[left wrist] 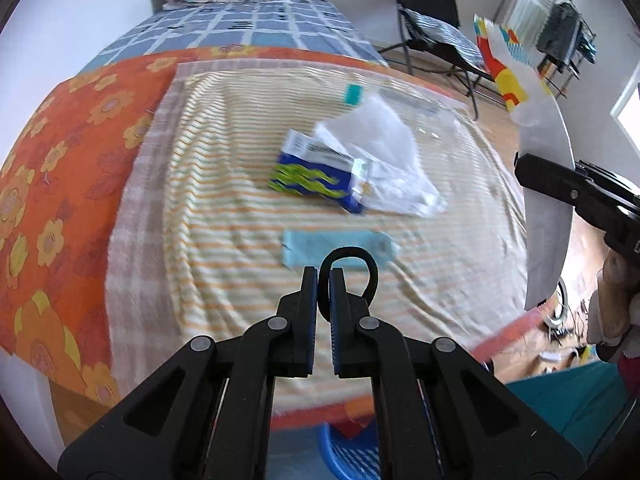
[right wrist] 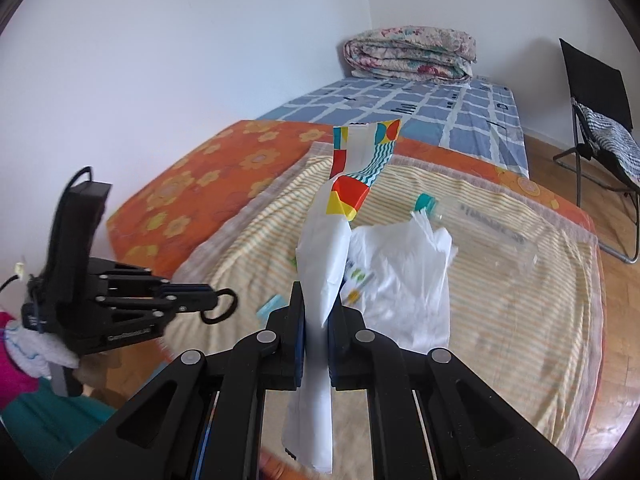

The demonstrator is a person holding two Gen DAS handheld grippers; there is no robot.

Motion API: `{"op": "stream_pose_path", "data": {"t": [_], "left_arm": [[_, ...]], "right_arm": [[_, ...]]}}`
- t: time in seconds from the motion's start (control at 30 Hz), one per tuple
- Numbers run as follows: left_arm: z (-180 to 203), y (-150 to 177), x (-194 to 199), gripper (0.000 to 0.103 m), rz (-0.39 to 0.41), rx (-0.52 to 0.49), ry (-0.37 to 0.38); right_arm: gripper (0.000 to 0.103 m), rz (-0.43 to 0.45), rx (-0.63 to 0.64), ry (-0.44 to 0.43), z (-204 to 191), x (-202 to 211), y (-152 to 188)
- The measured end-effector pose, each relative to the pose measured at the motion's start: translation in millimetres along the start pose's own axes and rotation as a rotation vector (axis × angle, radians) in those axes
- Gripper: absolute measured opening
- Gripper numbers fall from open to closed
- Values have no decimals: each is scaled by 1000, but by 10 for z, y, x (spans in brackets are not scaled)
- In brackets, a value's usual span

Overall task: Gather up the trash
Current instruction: 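Carry the hair tie and white package over the blue basket with both tools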

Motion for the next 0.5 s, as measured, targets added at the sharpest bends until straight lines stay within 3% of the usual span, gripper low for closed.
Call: {"op": "stream_pose_path", "data": {"t": [0.27,0.5], "left_arm": [[485,422,193,4,-15,-38,60],[767,839,180,4,-51,-68,83]], "right_arm": [[7,38,43,19,-248,473,486],[7,29,18,19,-326,594,918]]}}
Point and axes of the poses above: each gripper's, at about its wrist camera, not at the fingertips, and x roughly against the way its jaws point, z to its right, y to its underside, the point moved 7 cm from there along -x, roughly the way its jaws point, and after that the axes turned 2 degrees about y, right-handed, at the moved point
